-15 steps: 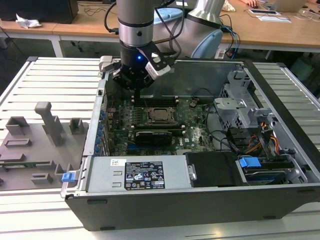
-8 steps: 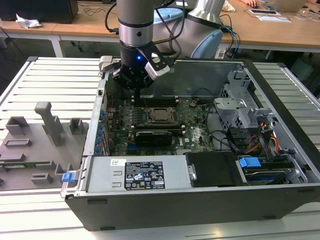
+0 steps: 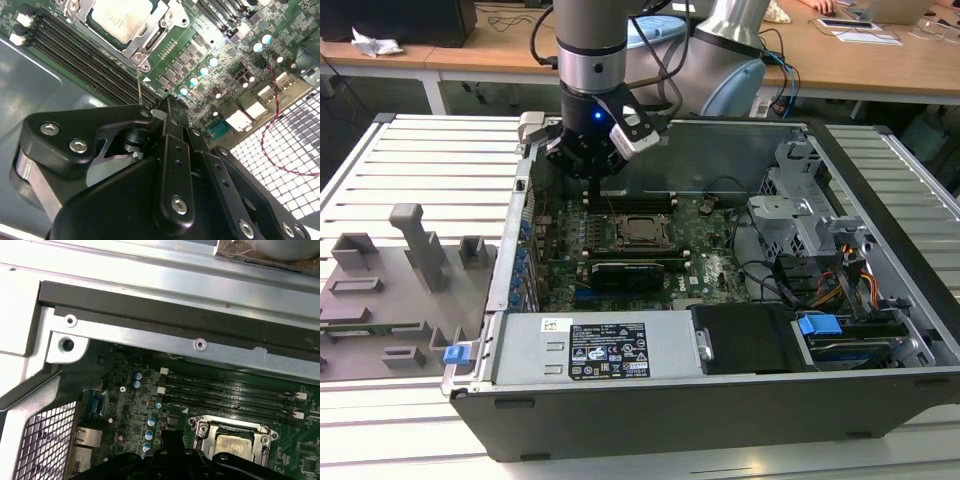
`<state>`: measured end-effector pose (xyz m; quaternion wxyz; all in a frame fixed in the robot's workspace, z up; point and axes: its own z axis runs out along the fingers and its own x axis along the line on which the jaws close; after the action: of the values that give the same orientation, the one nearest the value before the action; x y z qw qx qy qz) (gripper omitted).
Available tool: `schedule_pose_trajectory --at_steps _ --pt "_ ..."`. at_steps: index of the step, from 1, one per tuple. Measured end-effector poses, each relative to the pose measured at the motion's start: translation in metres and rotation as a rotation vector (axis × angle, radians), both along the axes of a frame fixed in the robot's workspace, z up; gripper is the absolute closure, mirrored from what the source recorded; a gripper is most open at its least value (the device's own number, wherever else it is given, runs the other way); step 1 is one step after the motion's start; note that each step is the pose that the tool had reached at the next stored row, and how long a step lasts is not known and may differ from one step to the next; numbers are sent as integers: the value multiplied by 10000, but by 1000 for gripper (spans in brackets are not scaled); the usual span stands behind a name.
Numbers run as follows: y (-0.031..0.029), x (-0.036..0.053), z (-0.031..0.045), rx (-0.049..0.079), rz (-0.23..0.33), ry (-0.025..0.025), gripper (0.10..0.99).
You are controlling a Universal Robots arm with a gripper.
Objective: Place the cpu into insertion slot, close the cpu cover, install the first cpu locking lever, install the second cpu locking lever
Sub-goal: 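Install the first cpu locking lever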
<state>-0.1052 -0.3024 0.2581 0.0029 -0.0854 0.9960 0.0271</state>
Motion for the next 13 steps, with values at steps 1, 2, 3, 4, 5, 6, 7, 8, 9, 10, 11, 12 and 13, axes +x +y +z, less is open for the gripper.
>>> schedule_pose_trajectory --at_steps 1,2,3,4,5,6,7,8,9,10,11,12,13 --pt "31 0 -9 0 -6 1 980" --pt "35 0 -10 1 -175 0 980" --pt "36 0 -11 2 -534 0 980" --pt "46 0 -11 2 -671 1 980" --pt "48 0 -10 2 -700 1 980" --pt "51 2 -10 3 -736 1 980" --pt "57 11 -11 3 -788 0 980" --pt "63 29 -11 3 -819 0 980" --pt "65 45 -11 3 -830 0 980" --pt "67 61 -11 3 -839 0 980" --pt "73 114 -11 3 -859 0 980" --pt "79 165 -11 4 -873 0 980" --pt "89 220 -11 4 -892 0 980"
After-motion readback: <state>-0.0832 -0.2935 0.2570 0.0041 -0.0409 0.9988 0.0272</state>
